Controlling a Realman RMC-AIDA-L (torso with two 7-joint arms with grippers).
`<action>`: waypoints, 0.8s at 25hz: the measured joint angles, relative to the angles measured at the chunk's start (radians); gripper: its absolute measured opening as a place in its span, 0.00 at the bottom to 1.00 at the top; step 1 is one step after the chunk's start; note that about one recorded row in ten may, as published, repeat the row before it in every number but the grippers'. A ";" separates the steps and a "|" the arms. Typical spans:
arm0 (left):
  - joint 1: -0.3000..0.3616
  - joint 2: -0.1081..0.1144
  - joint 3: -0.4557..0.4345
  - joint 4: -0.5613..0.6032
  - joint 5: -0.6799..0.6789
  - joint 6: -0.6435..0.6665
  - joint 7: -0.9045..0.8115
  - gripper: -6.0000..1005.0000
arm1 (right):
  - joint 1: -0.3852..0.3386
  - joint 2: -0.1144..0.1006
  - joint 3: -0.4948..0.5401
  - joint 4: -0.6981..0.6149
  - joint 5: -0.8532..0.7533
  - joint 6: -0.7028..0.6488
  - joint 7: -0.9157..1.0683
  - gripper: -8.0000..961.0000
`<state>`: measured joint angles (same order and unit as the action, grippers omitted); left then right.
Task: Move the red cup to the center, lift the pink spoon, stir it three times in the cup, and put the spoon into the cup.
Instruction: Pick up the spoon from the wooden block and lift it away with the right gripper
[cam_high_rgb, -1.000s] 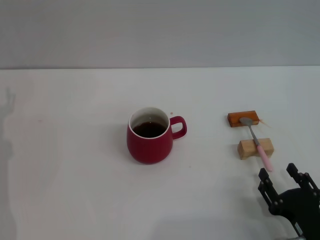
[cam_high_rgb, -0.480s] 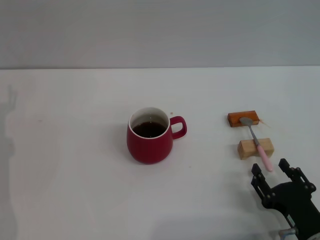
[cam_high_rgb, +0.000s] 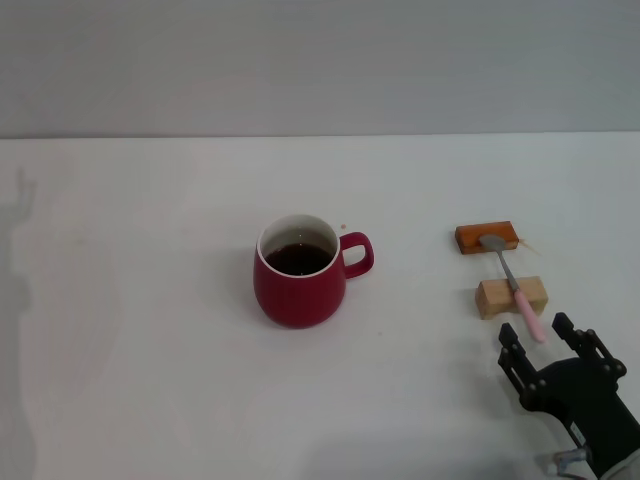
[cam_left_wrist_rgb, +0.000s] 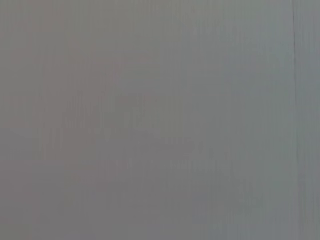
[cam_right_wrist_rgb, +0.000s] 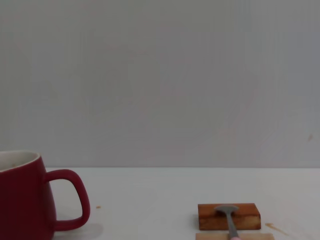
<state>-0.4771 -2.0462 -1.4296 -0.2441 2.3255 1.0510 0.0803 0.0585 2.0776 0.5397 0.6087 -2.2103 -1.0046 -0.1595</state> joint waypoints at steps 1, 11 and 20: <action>0.000 0.000 0.000 0.000 0.000 0.000 0.000 0.83 | 0.002 0.000 0.000 0.000 0.000 0.000 0.000 0.69; -0.004 0.000 0.000 -0.001 0.000 0.000 0.000 0.83 | 0.014 -0.002 0.029 -0.005 0.000 0.009 0.000 0.69; -0.011 0.000 0.000 -0.001 0.000 0.000 0.000 0.83 | 0.037 -0.004 0.037 -0.008 0.000 0.041 0.001 0.69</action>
<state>-0.4879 -2.0463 -1.4296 -0.2454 2.3255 1.0506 0.0798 0.0957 2.0739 0.5767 0.6011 -2.2104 -0.9637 -0.1584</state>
